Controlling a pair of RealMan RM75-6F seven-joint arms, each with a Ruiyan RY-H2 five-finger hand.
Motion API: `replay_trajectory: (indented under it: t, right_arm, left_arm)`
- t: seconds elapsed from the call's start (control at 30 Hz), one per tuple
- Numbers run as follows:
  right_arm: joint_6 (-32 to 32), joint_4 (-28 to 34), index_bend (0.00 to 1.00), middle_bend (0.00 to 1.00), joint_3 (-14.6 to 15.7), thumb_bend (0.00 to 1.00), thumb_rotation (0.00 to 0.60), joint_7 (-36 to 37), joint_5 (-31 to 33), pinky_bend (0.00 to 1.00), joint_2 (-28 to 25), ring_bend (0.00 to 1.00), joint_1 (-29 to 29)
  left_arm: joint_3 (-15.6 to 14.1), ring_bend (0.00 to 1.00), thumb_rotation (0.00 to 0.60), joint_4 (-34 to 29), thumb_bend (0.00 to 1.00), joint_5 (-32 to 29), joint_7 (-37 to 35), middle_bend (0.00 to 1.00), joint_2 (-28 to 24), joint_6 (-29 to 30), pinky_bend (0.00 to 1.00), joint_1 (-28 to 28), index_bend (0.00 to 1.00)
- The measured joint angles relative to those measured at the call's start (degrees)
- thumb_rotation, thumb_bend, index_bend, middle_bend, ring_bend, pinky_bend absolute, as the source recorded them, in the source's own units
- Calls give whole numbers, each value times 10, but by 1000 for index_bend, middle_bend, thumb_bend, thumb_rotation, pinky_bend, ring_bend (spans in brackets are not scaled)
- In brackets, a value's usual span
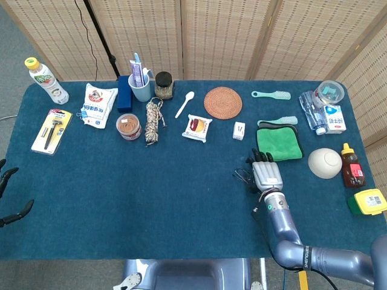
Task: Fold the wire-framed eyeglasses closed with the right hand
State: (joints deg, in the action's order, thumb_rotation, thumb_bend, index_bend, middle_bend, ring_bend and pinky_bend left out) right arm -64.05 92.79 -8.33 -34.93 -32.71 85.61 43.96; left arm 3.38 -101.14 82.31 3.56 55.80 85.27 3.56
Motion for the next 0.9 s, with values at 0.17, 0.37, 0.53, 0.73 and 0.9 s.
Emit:
replay_trajectory:
  t: [0.17, 0.37, 0.53, 0.73, 0.9]
  right_arm:
    - [10, -10, 244, 0, 0, 216, 600, 11, 3, 0, -8, 0, -9]
    - [18, -19, 245, 0, -3, 216, 600, 32, 1, 0, -20, 0, -20]
    - [18, -15, 245, 0, -11, 215, 600, 66, -30, 0, -31, 0, -33]
    - [13, -11, 245, 0, -23, 216, 600, 88, -54, 0, -35, 0, -41]
    - [12, -19, 245, 0, -32, 216, 600, 97, -63, 0, -32, 0, -41]
  left_arm:
    - [0, 52, 345, -3, 249, 0, 2, 12, -2, 0, 30, 0, 167]
    - [0, 52, 346, -8, 250, 2, 6, 12, -3, 2, 30, 0, 167]
    - [-1, 52, 347, -14, 249, 5, 10, 12, -3, 0, 31, 1, 167]
    - [-1, 52, 346, -16, 249, 4, 11, 12, -4, 1, 30, 2, 167]
    - [-2, 52, 346, -16, 250, 3, 12, 12, -5, 2, 31, 0, 167]
